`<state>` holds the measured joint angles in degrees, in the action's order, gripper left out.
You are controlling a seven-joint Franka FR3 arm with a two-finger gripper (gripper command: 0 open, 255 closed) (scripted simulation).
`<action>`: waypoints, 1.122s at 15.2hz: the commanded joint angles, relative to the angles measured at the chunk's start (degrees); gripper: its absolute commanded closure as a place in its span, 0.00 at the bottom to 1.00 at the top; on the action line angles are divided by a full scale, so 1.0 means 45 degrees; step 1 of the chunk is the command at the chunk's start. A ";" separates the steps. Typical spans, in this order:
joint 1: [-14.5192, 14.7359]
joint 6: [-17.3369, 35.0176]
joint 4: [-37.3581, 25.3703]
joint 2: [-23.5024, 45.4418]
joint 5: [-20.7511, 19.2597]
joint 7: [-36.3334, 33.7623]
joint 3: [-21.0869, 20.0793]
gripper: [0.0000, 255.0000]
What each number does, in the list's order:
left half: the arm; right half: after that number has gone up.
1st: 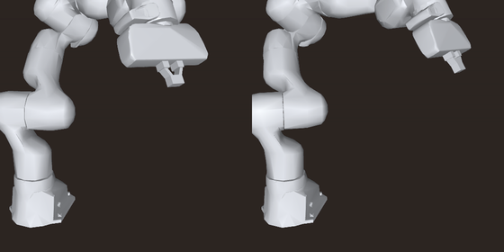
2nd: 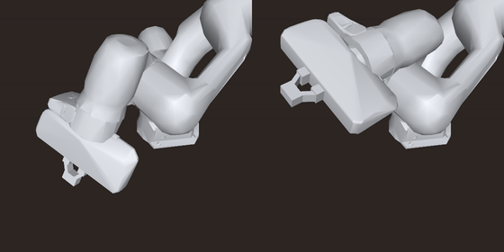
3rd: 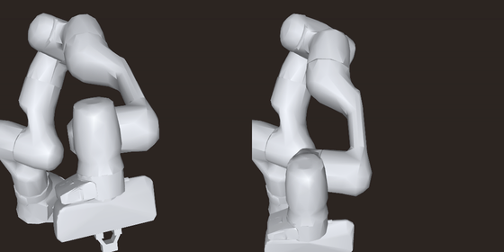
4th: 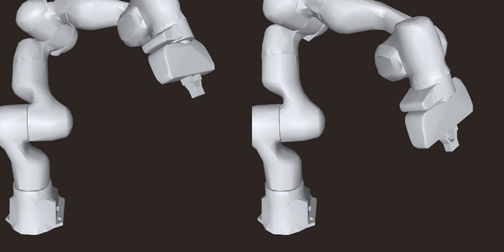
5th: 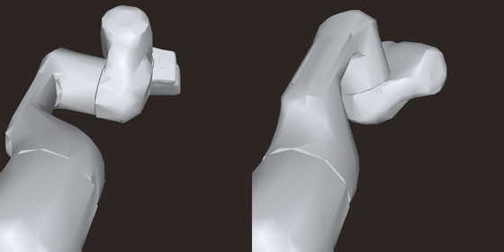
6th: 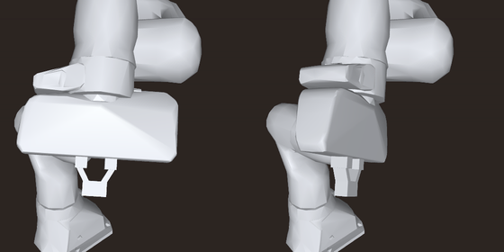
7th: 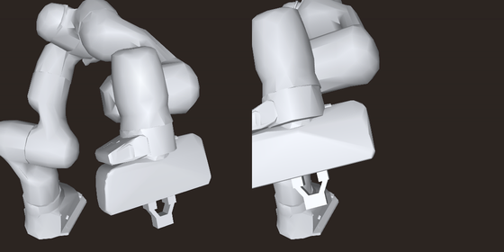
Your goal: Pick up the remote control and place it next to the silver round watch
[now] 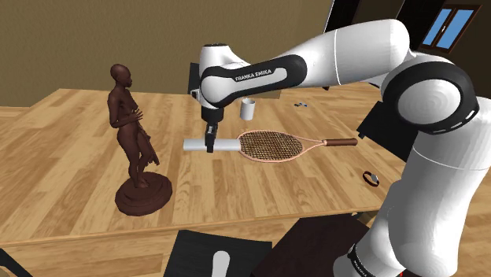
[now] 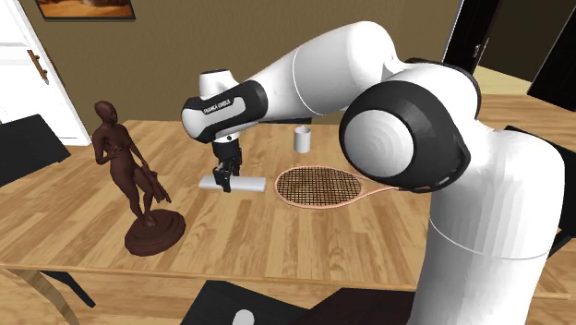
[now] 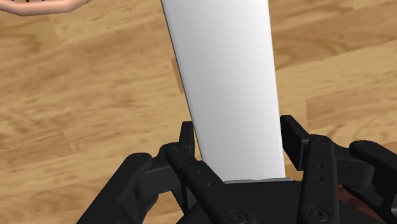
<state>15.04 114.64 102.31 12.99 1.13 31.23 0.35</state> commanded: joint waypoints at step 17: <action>-0.1870 0.0998 0.7134 -0.6116 -0.0608 0.3348 0.1822 1.00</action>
<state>7.18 119.18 132.93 -12.99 -1.22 45.30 7.92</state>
